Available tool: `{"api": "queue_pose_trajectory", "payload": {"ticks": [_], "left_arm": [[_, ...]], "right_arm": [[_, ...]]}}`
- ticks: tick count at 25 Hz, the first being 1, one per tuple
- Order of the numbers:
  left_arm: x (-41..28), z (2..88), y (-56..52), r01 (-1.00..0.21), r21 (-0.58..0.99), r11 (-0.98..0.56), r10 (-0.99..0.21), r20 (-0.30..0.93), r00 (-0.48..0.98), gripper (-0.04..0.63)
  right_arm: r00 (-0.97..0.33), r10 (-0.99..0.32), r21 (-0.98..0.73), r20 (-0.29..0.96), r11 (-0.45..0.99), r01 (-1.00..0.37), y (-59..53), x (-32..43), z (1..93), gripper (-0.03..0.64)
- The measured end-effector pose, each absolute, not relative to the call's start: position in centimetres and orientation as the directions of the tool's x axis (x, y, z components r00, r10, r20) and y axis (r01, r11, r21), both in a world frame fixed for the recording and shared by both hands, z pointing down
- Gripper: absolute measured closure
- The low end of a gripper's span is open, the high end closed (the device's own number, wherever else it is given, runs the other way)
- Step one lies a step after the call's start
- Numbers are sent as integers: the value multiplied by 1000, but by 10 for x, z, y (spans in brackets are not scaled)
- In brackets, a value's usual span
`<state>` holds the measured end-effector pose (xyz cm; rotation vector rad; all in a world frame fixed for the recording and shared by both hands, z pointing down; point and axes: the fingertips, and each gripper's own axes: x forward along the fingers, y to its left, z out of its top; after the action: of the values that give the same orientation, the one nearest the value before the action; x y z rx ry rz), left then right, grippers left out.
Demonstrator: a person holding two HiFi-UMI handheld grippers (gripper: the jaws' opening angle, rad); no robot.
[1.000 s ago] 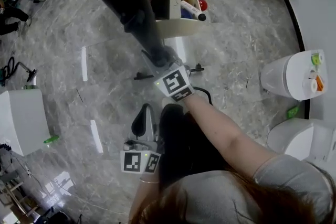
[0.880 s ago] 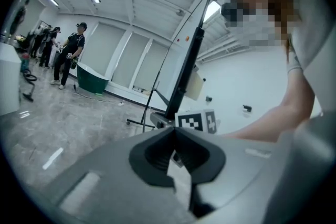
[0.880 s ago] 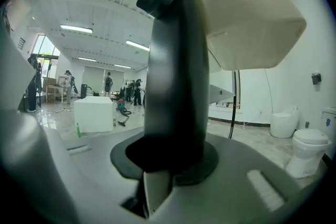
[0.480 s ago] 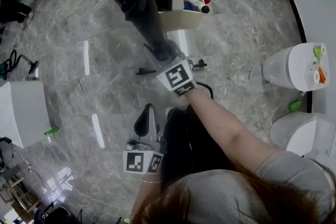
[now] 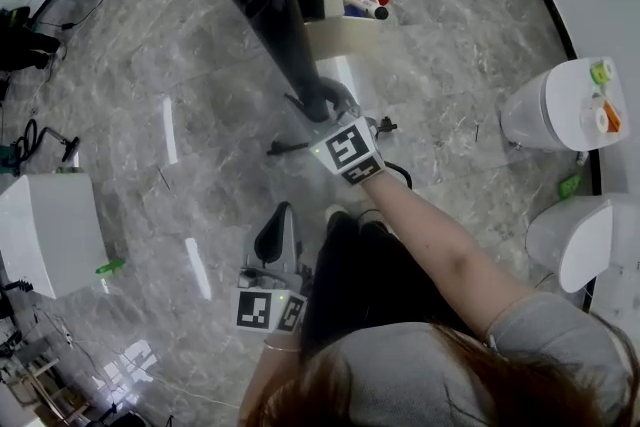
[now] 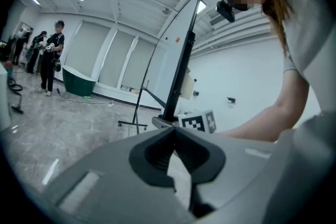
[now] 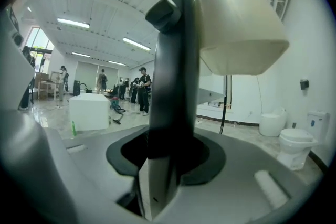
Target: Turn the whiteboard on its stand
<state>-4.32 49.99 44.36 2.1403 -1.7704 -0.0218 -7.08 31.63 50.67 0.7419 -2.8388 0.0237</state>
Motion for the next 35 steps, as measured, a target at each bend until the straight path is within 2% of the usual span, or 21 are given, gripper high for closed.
{"api": "queue_pose_trajectory", "payload": {"ticks": [2,5,6,14,21,26,30,35], "left_arm": [[-42,445,509,-949,290,-122,-957,221,190,597],[-32,445,513,-946,308,-103,-965,201,170,597],[-26,445,513,-944,312,-104,-966,194,170,597],[9,432,518,-947,289,-141,-969,157,192,597],[33,392,523,-957,226,-183,-974,92,207,596],[45,369,521,-965,180,-193,-978,40,203,597],[43,352,517,-970,148,-192,-981,8,195,597],[36,330,513,-977,110,-181,-983,-27,180,597]], "right_arm": [[-844,-498,4,199,861,-508,323,-56,510,452],[-838,-511,-16,191,852,-524,332,-36,506,434],[-837,-515,-23,187,849,-528,336,-30,504,455],[-837,-539,-87,94,833,-546,378,11,465,463],[-868,-495,-5,25,869,-496,424,40,410,463],[-866,-499,-13,-25,867,-498,432,60,378,463],[-874,-486,39,-10,873,-486,439,57,354,505],[-883,-454,59,-121,884,-463,452,56,303,588]]}}
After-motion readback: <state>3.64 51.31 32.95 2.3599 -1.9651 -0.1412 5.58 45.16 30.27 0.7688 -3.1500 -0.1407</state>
